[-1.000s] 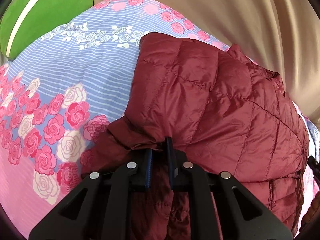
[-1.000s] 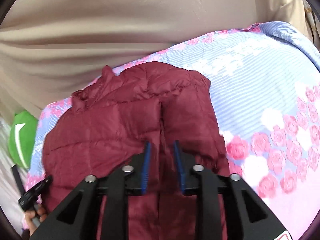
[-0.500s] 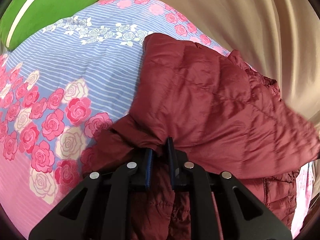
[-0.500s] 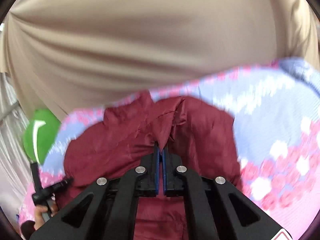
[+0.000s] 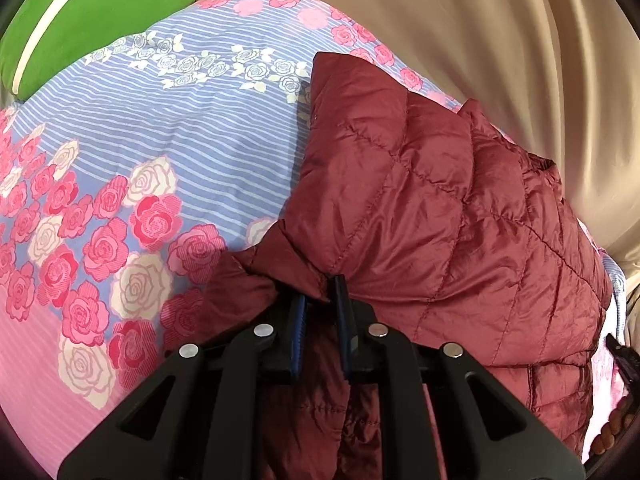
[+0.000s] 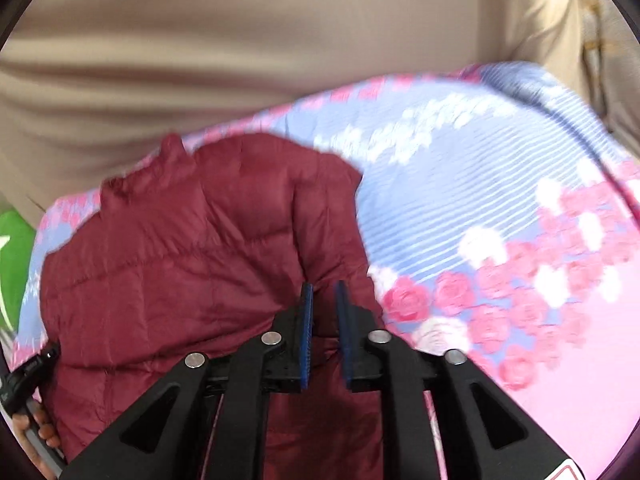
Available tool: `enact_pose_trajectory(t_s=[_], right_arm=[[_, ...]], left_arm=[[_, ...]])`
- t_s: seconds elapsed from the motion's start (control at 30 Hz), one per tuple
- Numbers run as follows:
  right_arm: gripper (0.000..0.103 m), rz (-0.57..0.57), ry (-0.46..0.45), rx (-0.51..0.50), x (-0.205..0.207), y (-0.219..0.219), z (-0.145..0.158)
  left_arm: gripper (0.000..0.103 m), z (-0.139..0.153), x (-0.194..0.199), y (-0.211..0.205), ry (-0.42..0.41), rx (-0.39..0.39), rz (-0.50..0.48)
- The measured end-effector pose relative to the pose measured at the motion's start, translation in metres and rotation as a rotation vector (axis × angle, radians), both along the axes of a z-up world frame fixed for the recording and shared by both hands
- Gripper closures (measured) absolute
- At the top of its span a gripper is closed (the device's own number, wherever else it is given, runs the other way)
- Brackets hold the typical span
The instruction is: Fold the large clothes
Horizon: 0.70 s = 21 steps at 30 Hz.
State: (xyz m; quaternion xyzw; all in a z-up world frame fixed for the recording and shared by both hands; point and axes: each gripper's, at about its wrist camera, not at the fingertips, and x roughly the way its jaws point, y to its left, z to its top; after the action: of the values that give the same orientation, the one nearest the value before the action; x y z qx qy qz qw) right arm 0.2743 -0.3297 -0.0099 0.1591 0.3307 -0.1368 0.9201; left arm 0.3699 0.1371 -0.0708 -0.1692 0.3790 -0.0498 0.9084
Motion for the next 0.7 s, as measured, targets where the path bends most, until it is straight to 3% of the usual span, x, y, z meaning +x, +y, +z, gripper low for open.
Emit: enact_pose_trajectory(t_s=[0.17, 0.27, 0.4, 0.5, 0.7], right_arm=[[0.088, 0.232, -0.001, 0.011, 0.022, 0.058, 0.015], [0.088, 0.35, 0.027, -0.018, 0.048, 0.107, 0.004], [0.091, 0.427, 0.097, -0.072, 0.065, 0.141, -0.022], [0.098, 0.392, 0.119, -0.124, 0.063, 0.13, -0.032], [0.103, 0.125, 0.133, 0.015, 0.037, 0.015, -0.037]], left_arm=[[0.09, 0.0, 0.0, 0.001, 0.001, 0.004, 0.0], [0.09, 0.0, 0.0, 0.0, 0.001, 0.0, -0.001], [0.09, 0.0, -0.001, 0.002, 0.0, -0.018, -0.002], [0.09, -0.001, 0.0, 0.006, -0.001, -0.042, -0.003], [0.09, 0.0, 0.0, 0.006, -0.003, -0.047, -0.004]])
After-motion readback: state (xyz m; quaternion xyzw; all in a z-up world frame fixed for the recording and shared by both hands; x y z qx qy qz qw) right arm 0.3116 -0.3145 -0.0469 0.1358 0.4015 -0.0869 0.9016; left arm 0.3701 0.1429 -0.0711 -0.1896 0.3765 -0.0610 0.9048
